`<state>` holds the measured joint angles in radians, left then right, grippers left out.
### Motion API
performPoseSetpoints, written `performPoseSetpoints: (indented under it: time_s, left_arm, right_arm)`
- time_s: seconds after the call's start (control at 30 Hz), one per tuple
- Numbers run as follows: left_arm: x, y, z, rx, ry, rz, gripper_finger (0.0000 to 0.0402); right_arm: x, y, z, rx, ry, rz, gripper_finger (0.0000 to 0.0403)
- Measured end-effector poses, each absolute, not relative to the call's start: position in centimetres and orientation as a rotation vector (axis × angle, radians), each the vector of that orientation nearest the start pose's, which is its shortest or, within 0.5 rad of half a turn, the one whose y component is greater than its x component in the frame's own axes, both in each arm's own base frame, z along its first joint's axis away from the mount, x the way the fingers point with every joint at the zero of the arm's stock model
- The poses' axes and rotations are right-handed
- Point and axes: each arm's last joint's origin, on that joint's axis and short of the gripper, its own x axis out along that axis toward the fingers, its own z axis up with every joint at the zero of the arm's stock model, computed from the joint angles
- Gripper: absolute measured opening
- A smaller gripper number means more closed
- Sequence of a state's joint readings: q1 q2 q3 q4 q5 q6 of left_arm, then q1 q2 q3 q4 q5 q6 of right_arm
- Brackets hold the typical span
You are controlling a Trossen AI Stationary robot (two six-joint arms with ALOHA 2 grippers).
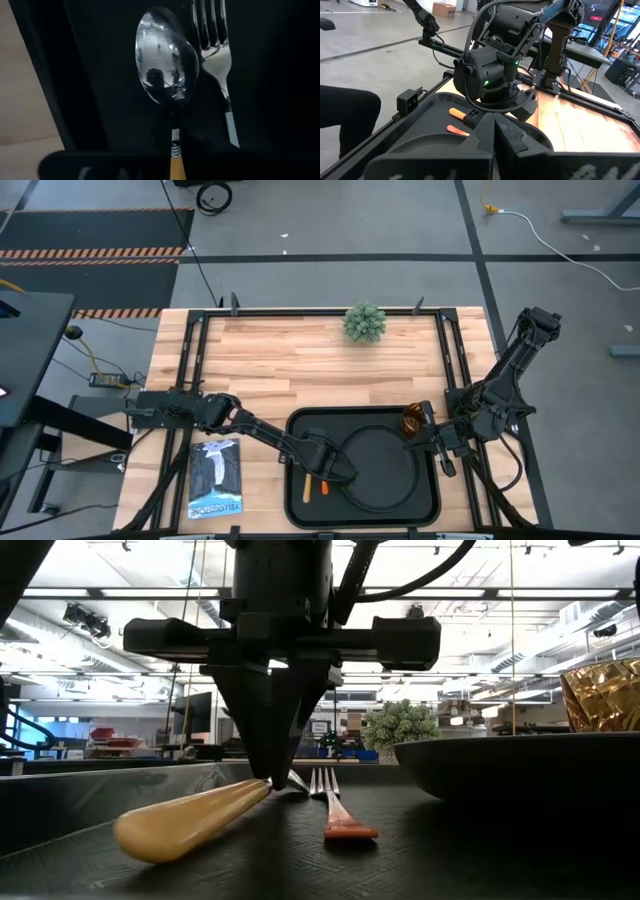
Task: Pick and place plate/cup/fork/spoon on tray
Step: Put the yellow spoon to the left orange fork on the black tray
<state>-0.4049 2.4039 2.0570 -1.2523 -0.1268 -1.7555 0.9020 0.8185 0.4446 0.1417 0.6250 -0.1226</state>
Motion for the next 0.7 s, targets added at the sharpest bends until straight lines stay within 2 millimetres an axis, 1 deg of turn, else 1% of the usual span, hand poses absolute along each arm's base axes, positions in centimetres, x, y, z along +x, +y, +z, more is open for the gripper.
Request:
performPoseSetpoints:
  time_s: [0.07,0.33,0.7]
  left_arm:
    - [42.75,-17.92,15.80,-0.957,1.204,1.095,0.0018]
    - [42.69,-17.90,16.26,-0.948,1.210,1.074,0.0016]
    - [42.23,-17.87,16.29,-0.916,1.303,1.063,0.0009]
  right_arm:
    - [12.39,12.94,24.16,-0.283,0.151,0.286,0.0006]
    - [12.39,12.94,24.18,-0.282,0.151,0.286,0.0006]
    - [12.39,12.94,24.16,-0.282,0.151,0.285,0.0007]
